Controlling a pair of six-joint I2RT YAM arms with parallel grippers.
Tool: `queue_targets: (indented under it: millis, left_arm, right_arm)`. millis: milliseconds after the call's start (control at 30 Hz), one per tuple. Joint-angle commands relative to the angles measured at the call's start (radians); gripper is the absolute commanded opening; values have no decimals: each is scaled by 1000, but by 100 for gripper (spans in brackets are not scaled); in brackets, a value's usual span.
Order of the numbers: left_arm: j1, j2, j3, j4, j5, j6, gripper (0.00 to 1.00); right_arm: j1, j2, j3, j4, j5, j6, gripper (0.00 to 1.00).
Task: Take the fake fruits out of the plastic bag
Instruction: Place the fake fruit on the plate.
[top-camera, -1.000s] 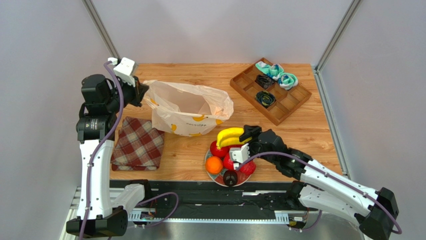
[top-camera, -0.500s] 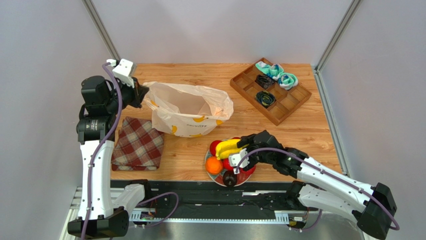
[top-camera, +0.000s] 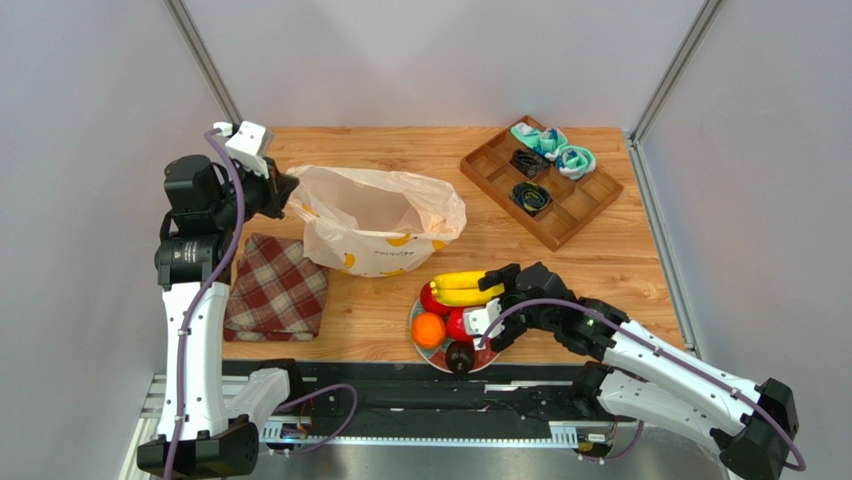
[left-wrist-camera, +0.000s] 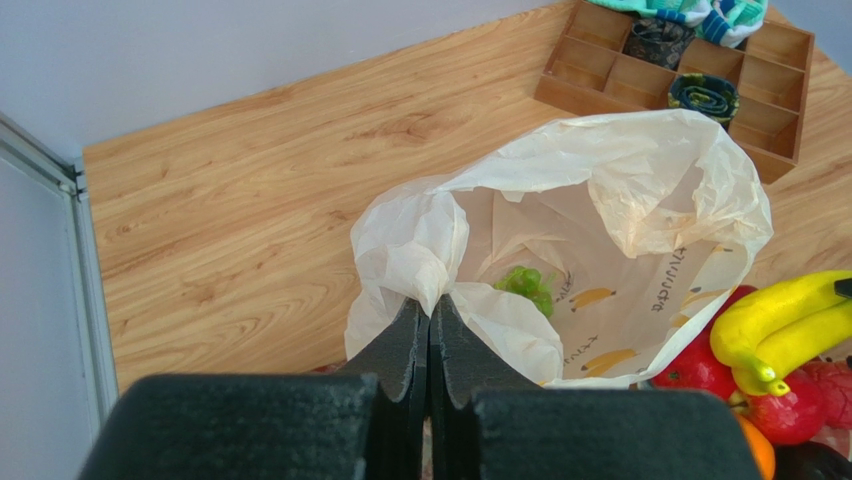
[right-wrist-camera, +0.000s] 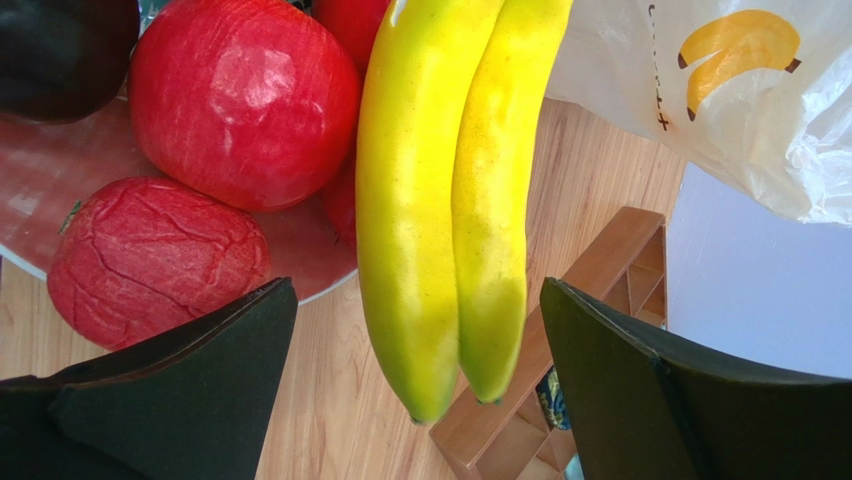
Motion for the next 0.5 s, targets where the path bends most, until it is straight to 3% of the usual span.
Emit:
queue_targets:
  millis: [0,233,367,467]
  left_arm:
    - [5,-13,-3,41,27,-18,0]
    - [12,-21,0,34,30,-22,0]
    - [11,-45,20,-43,36,28,0]
    - [11,-97,-5,-107,50,62,0]
  right_arm:
    - [6,-15,67,-38,-21,41,100]
    - [6,11,196,-72,-38,139,100]
    - [6,109,407,-29,-75,286,98]
    - [6,273,631,-7,-90,489,96]
